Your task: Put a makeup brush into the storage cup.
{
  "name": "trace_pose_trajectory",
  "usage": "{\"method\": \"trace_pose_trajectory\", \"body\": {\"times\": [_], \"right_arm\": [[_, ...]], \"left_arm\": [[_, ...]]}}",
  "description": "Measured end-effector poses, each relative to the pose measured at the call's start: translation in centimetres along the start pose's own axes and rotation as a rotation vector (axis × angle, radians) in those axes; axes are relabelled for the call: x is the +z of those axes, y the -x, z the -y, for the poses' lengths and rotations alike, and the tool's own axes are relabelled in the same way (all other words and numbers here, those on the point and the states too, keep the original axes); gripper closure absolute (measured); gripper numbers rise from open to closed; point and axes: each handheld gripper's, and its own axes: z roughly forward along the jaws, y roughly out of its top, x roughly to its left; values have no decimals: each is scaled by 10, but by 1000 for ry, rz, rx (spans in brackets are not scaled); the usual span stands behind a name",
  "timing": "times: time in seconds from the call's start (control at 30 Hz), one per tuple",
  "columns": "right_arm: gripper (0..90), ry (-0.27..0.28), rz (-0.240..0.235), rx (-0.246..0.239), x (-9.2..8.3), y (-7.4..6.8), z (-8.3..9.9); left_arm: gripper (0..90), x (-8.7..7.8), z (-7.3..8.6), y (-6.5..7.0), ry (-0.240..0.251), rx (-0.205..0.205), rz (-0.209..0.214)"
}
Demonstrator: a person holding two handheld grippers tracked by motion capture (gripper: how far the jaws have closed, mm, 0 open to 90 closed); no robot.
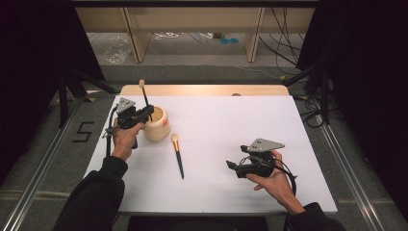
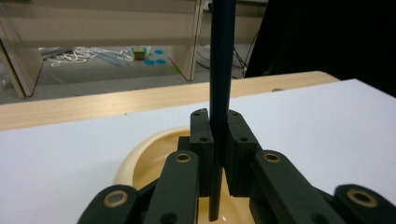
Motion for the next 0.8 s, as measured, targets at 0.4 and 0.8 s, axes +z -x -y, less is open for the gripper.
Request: {"method": "trace_pose_trajectory", "body": {"times": [0.4,0.8], "right_arm": [[222,-4,-2,-4,1,0,0],[223,-8,-10,-4,2,-1,0]], "left_arm": [[831,2,6,-3,-17,-4,-14],[461,-2,4,0,-31,-16,-65]]}}
